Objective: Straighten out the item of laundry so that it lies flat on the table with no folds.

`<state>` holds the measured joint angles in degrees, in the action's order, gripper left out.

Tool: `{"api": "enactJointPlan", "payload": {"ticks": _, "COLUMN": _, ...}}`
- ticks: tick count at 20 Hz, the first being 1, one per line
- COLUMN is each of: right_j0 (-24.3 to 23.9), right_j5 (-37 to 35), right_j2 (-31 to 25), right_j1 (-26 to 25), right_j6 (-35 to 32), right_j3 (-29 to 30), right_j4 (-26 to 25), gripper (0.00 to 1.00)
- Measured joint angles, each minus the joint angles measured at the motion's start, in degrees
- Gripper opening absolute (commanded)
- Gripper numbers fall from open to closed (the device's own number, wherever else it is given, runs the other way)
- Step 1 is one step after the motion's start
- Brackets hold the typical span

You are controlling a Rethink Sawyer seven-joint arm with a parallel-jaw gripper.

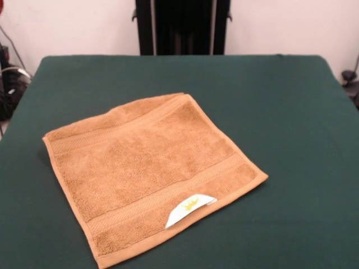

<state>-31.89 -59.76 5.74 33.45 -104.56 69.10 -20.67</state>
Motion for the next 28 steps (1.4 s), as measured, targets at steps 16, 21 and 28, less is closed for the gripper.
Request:
{"api": "enactJointPlan", "payload": {"ticks": 16, "right_j0": 2.0, "right_j5": 0.5, "right_j2": -1.8, "right_j1": 0.8, "right_j6": 0.0, "right_j3": 0.8, "right_j4": 9.2, "gripper": 1.0}}
{"api": "enactJointPlan", "payload": {"ticks": 21, "right_j0": 4.0, "right_j5": 1.1, "right_j2": -1.9, "right_j1": 0.8, "right_j6": 0.0, "right_j3": 1.3, "right_j4": 10.4, "gripper": 1.0}}
{"api": "enactJointPlan", "payload": {"ticks": 28, "right_j0": 6.7, "right_j5": 3.1, "right_j2": -1.9, "right_j1": 0.7, "right_j6": 0.0, "right_j3": 2.2, "right_j4": 11.7, "gripper": 1.0}}
